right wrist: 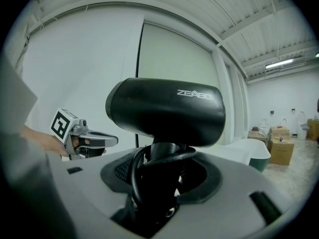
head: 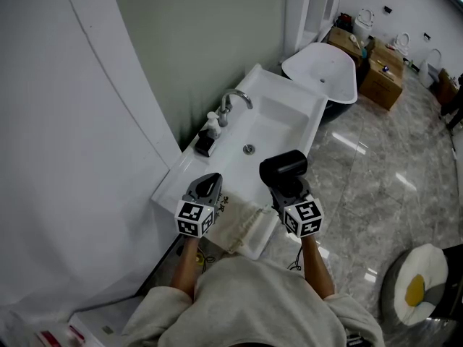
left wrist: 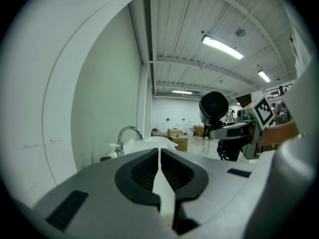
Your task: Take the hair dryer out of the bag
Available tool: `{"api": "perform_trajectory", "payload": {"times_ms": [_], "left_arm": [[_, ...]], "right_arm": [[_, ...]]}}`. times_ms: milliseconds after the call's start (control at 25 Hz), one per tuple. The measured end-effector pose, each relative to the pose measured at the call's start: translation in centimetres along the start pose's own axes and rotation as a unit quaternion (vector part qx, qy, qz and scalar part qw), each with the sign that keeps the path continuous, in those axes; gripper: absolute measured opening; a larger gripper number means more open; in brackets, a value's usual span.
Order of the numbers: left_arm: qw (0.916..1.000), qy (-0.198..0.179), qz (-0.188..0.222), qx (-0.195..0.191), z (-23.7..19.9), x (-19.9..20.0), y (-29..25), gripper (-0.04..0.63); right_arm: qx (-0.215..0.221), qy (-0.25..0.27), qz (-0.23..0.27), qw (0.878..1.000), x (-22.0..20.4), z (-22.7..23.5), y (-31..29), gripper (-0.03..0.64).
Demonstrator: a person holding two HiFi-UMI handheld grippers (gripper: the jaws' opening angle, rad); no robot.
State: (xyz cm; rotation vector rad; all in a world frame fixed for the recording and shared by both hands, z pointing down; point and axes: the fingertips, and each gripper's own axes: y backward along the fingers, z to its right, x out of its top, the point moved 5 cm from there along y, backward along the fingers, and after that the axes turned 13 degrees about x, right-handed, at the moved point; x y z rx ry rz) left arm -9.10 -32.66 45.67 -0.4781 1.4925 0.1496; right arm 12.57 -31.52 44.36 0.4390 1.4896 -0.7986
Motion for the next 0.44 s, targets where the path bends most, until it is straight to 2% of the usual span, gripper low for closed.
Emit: {"api": "perform_trajectory", "payload": {"times_ms": [440], "left_arm": [[0.9999,-0.013,0.002,-0.007,0.63,0.14,0.20,0.020]], "right_arm": [[0.001,0.010,0.002,1.000,0.62,-0.14,0.23,0.209]]}}
